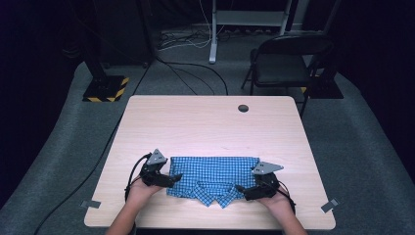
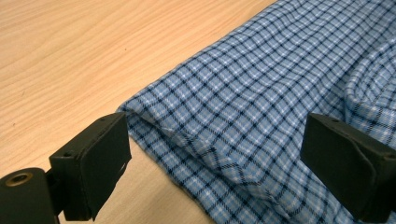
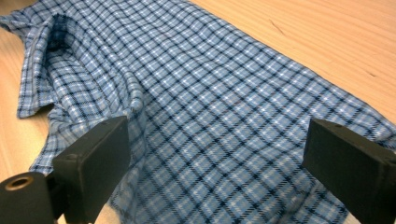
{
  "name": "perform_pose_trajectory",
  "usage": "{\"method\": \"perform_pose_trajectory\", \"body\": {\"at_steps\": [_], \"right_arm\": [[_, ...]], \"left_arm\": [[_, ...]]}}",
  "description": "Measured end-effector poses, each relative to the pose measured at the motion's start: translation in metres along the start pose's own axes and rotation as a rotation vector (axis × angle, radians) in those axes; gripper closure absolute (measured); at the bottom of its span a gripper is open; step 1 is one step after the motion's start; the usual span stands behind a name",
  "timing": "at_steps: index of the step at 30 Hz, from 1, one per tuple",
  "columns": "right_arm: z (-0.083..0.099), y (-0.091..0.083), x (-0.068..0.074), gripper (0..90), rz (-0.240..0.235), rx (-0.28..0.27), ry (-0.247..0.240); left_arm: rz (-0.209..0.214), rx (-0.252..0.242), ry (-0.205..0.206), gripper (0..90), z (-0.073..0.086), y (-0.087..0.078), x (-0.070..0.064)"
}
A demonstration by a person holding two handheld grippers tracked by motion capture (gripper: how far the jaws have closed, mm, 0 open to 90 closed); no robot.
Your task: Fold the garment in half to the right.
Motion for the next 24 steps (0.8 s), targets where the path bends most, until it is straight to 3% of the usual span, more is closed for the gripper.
{"method": "perform_pose_trajectory", "body": {"at_steps": [14,24], "right_arm": [[-0.006,0.005,0.009,9.2,-0.016,0.011,0.004],[-0.016,0.01,0.019,10.4,-0.026,0.041,-0.038]], "left_arm": [[0.006,0.016,-0.005,10.5,-0.001,0.002,0.0],[0.005,0.023,-0.019,11.7,-0.005,0.007,0.006]]}}
Point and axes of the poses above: each handheld gripper's, and its own axes: y roughly forward along the jaws, z roughly out of its underside, x roughly to its left, the point moved 10 cm from there along y, roughly forward along the jaws, and after that the axes turned 11 degrees about -z, right-handed, at the moved point
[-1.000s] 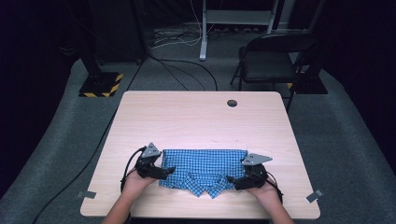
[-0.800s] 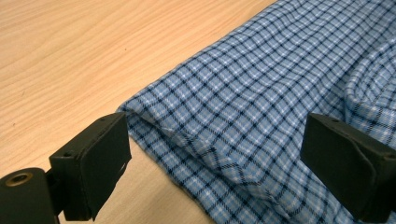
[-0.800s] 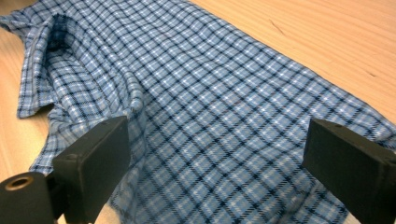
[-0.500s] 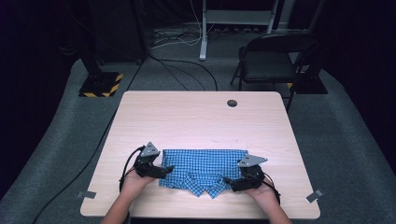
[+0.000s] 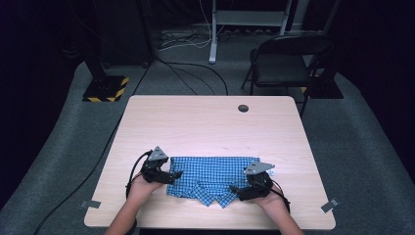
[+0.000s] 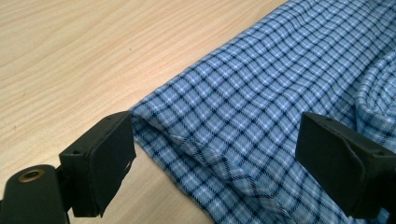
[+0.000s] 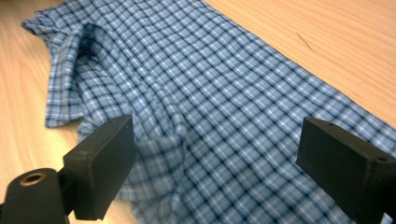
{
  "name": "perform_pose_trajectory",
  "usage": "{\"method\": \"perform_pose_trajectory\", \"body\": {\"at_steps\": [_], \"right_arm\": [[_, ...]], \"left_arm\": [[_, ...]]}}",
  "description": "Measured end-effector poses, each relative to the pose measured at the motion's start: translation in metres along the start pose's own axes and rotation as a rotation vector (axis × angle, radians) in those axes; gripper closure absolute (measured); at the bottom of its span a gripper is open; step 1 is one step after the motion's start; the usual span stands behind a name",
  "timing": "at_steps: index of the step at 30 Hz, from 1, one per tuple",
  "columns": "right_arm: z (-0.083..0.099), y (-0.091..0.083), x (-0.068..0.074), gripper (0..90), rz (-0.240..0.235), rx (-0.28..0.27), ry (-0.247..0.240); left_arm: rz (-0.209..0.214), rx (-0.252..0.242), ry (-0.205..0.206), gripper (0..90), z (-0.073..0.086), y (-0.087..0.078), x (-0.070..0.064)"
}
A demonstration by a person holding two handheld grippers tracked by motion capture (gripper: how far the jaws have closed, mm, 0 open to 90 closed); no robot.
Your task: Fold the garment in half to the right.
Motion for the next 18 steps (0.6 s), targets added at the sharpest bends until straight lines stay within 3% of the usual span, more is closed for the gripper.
{"method": "perform_pose_trajectory", "body": {"at_steps": [12,18], "right_arm": [[-0.02,0.012,0.017,10.7,-0.047,0.0,-0.015],[-0.027,0.02,0.025,10.6,-0.062,0.008,-0.027]], "left_arm": [[-0.01,0.012,-0.009,12.6,-0.001,0.002,0.008],[-0.029,0.018,-0.045,13.5,0.0,0.003,0.017]]}}
Point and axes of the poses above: each handheld gripper's, and its own axes: y roughly forward along the jaws, z roughly out of its underside, x roughly to its left, the point moved 10 cm from there along y, roughly forward along the jaws, and after that the axes turned 11 degrees about -z, right-handed, at the moved point
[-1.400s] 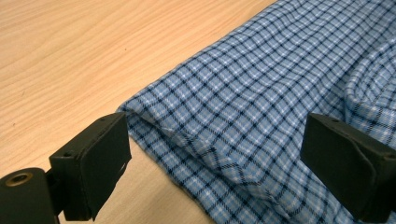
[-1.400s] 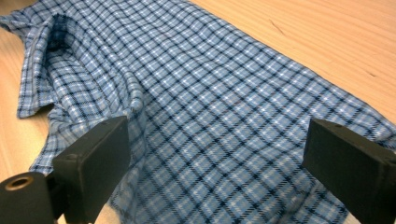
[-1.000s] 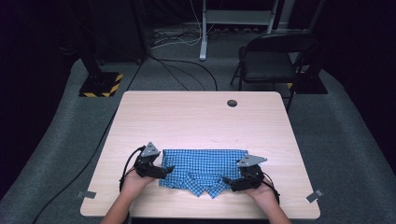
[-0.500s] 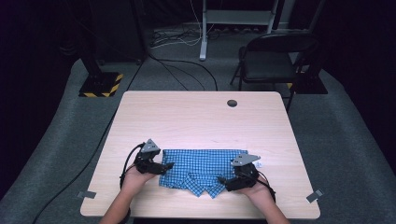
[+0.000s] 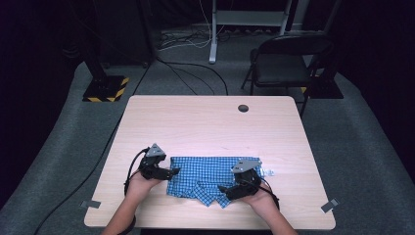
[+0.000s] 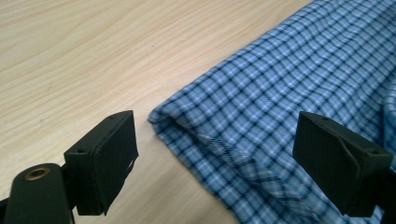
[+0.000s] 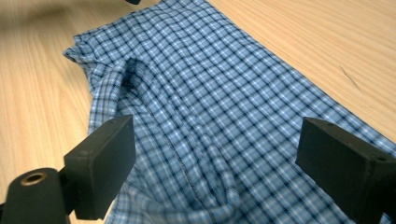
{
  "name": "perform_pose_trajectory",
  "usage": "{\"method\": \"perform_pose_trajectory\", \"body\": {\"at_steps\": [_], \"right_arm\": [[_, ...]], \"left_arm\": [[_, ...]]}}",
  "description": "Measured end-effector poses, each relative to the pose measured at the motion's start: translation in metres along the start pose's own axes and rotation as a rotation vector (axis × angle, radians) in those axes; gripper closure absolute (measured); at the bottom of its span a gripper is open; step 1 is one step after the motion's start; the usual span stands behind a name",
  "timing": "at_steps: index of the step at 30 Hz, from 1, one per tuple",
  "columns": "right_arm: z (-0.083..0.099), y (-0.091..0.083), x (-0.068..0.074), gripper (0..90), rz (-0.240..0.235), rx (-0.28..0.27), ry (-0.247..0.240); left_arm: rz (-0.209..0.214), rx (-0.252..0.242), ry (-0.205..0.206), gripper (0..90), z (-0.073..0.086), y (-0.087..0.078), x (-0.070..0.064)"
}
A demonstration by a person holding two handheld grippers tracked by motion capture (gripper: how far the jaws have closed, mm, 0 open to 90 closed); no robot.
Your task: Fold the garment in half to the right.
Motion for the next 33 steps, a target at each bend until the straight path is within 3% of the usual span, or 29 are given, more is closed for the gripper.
{"method": "perform_pose_trajectory", "body": {"at_steps": [10,15,22,25,33], "right_arm": [[-0.006,0.01,0.007,10.6,-0.018,0.001,-0.007],[-0.005,0.015,0.012,10.6,-0.032,0.011,-0.013],[-0.009,0.023,0.018,10.7,-0.05,0.014,-0.025],[-0.01,0.027,0.022,10.8,-0.064,0.016,-0.031],[-0.014,0.036,0.031,10.8,-0.09,0.019,-0.041]], "left_arm": [[-0.014,0.007,-0.024,13.0,-0.001,0.0,0.01],[-0.009,0.006,-0.025,20.3,-0.004,0.002,0.01],[-0.012,0.048,0.021,26.8,-0.009,0.011,0.012],[-0.017,0.055,0.018,29.2,-0.011,0.015,0.016],[-0.01,0.073,-0.03,34.8,-0.009,0.024,0.025]]}}
Point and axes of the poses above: each handheld gripper's, and its own axes: y roughly forward along the jaws, z roughly out of its underside, x roughly to its left, the point moved 10 cm from there along y, roughly forward along the jaws, and after that the axes turned 11 degrees about -z, right-handed, at the moved point
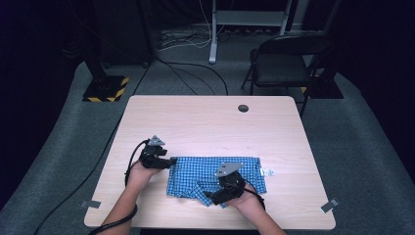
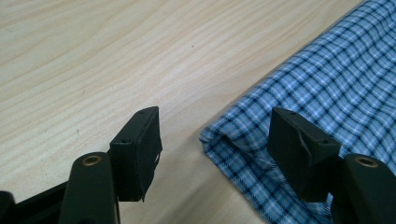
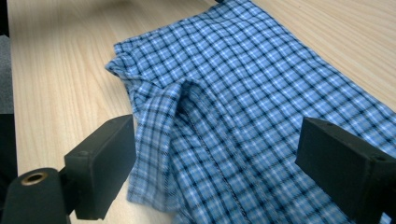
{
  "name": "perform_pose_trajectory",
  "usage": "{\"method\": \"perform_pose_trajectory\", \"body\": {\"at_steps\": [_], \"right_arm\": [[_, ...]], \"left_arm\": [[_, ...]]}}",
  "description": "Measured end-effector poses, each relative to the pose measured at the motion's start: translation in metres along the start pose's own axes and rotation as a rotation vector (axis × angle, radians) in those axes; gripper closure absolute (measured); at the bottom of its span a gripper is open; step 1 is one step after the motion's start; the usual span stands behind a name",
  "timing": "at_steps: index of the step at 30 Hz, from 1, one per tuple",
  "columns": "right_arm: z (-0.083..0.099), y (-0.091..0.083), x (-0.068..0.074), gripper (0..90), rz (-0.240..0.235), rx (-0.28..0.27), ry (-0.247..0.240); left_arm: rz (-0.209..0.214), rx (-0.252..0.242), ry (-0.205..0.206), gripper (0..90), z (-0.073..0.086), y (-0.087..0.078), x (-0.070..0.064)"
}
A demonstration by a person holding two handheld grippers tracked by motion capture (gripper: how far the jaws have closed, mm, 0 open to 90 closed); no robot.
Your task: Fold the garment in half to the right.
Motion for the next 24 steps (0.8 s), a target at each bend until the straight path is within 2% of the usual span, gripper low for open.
{"method": "perform_pose_trajectory", "body": {"at_steps": [4,9,14,17,22,24], "right_arm": [[-0.002,0.003,0.002,11.0,-0.006,-0.003,-0.002],[-0.005,0.006,0.004,11.1,-0.015,-0.008,-0.003],[-0.009,0.011,0.006,11.1,-0.027,-0.013,-0.001],[-0.012,0.014,0.008,11.1,-0.034,-0.015,-0.004],[-0.015,0.019,0.013,11.1,-0.047,-0.018,-0.007],[-0.017,0.022,0.014,11.2,-0.052,-0.018,-0.011]], "left_arm": [[0.018,-0.001,-0.014,35.5,-0.001,0.002,0.0],[0.018,0.005,0.002,40.6,-0.002,0.006,-0.001],[0.019,0.02,0.032,47.9,-0.003,0.01,-0.005],[0.011,0.035,0.054,48.9,-0.002,0.013,-0.008],[0.021,0.042,0.043,51.1,0.002,0.016,-0.011],[0.022,0.029,0.032,52.0,0.002,0.016,-0.012]]}}
Point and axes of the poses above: each handheld gripper's, and its own axes: y roughly forward along the jaws, z roughly out of its underside, x roughly to its left, the point moved 10 cm from there along y, roughly forward along the jaws, and after that the axes turned 11 degrees about -z, right-handed, at the moved point
